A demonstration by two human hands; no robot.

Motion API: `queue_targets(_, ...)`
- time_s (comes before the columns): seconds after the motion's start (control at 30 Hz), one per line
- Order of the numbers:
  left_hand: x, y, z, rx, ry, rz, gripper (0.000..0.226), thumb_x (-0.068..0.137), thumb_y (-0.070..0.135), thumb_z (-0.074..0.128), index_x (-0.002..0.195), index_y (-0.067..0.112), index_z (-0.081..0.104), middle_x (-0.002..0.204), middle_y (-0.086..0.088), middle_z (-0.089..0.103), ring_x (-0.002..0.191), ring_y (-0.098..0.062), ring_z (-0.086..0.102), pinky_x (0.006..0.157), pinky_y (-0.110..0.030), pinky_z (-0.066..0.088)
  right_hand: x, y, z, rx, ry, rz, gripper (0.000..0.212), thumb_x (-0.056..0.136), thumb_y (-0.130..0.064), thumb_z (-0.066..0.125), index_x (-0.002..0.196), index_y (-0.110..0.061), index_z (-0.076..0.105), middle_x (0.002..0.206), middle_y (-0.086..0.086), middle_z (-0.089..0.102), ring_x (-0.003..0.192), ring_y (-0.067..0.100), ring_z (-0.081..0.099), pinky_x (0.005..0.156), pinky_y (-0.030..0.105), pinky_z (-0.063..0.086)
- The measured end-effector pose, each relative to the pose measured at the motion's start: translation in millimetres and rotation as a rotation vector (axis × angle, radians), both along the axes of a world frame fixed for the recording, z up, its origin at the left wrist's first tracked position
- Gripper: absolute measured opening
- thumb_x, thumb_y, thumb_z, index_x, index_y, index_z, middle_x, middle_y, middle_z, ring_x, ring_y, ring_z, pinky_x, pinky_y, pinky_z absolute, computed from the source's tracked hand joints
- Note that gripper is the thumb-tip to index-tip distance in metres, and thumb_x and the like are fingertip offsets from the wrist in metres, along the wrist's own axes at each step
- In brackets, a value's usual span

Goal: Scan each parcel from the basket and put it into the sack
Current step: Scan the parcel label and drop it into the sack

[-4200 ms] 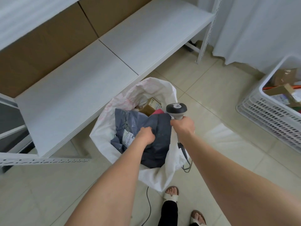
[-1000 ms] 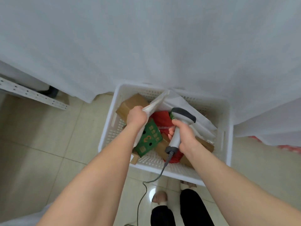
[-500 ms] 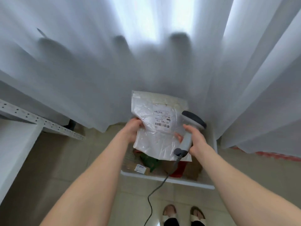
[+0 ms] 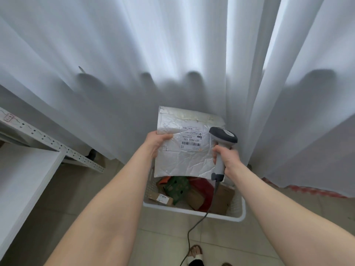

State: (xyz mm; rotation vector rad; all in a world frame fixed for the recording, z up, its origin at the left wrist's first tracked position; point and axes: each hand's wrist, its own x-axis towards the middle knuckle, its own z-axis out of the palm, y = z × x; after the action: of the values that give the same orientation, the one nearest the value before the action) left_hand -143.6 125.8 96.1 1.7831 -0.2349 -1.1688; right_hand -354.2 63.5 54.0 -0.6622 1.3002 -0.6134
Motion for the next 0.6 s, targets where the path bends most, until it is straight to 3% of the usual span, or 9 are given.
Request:
queue_targets(0.1, -22.5, 2.8, 13.6, -0.016, -0.041, 0.022, 0.015, 0.084, -0.011, 0.062, 0.096, -0.003, 0.063, 0.085, -0.012, 0.066, 0.065, -0.021, 0.064, 0.067, -0.034, 0.055, -10.5, 2.7, 18.8, -0.011, 0.036, 0.014, 0.018, 0.082, 0.0, 0.063, 0.099, -0.004, 0.06, 0.073, 0.009, 0.054, 0.056, 0.019, 0.05, 0.049, 0.027, 0.046)
queue_targets(0.2, -43.2, 8.2, 29.5, 0.01, -0.065, 0.064, 0.016, 0.083, -0.01, 0.06, 0.095, 0.0, 0.058, 0.087, -0.014, 0.063, 0.069, -0.023, 0.062, 0.065, -0.036, 0.054, -24.6, 5.0, 40.5, -0.028, 0.001, 0.03, 0.01, 0.082, 0.003, 0.061, 0.087, -0.005, 0.059, 0.068, 0.009, 0.052, 0.053, 0.018, 0.048, 0.045, 0.024, 0.044)
queue_targets(0.23, -47.2, 10.0, 35.3, 0.003, -0.035, 0.06, 0.017, 0.081, -0.006, 0.064, 0.096, 0.001, 0.058, 0.091, -0.015, 0.064, 0.073, -0.026, 0.064, 0.068, -0.039, 0.056, -30.5, 5.6, 46.8, -0.041, 0.004, 0.033, 0.01, 0.082, 0.004, 0.061, 0.086, -0.006, 0.059, 0.069, 0.009, 0.053, 0.055, 0.018, 0.048, 0.045, 0.024, 0.043)
queue_targets(0.33, -58.1, 13.3, 53.1, -0.06, 0.128, -0.015, 0.052, 0.067, 0.021, 0.082, 0.112, 0.003, 0.063, 0.103, -0.018, 0.07, 0.09, -0.033, 0.07, 0.081, -0.048, 0.057, -50.1, 5.7, 64.2, -0.102, 0.029, 0.059, 0.018, 0.081, 0.004, 0.061, 0.097, -0.003, 0.062, 0.073, 0.008, 0.055, 0.058, 0.018, 0.048, 0.05, 0.027, 0.042)
queue_targets(0.43, -70.1, 9.1, 68.4, -0.12, 0.05, 0.058, 0.029, 0.079, 0.014, 0.077, 0.101, 0.002, 0.064, 0.087, -0.013, 0.07, 0.069, -0.023, 0.069, 0.067, -0.037, 0.059, -65.7, 3.7, 80.7, -0.15, 0.028, 0.079, 0.027, 0.079, 0.004, 0.062, 0.105, -0.003, 0.064, 0.082, 0.01, 0.06, 0.058, 0.019, 0.051, 0.053, 0.029, 0.045)
queue_targets(0.53, -86.1, 5.1, 76.2, -0.161, -0.013, 0.092, 0.025, 0.081, 0.004, 0.073, 0.104, 0.001, 0.064, 0.086, -0.013, 0.068, 0.072, -0.024, 0.066, 0.068, -0.037, 0.058, -73.8, 2.2, 97.5, -0.205, 0.049, 0.07, 0.03, 0.079, 0.002, 0.065, 0.109, -0.005, 0.063, 0.103, 0.01, 0.061, 0.069, 0.02, 0.057, 0.06, 0.032, 0.052)
queue_targets(0.6, -96.2, 2.5, 77.2, -0.16, -0.053, 0.088, 0.012, 0.084, 0.001, 0.069, 0.094, 0.005, 0.063, 0.081, -0.009, 0.065, 0.068, -0.02, 0.063, 0.057, -0.03, 0.055, -79.0, 3.2, 109.5, -0.211, 0.027, 0.112, 0.026, 0.081, 0.002, 0.064, 0.107, -0.005, 0.063, 0.098, 0.011, 0.061, 0.069, 0.019, 0.057, 0.054, 0.028, 0.05)
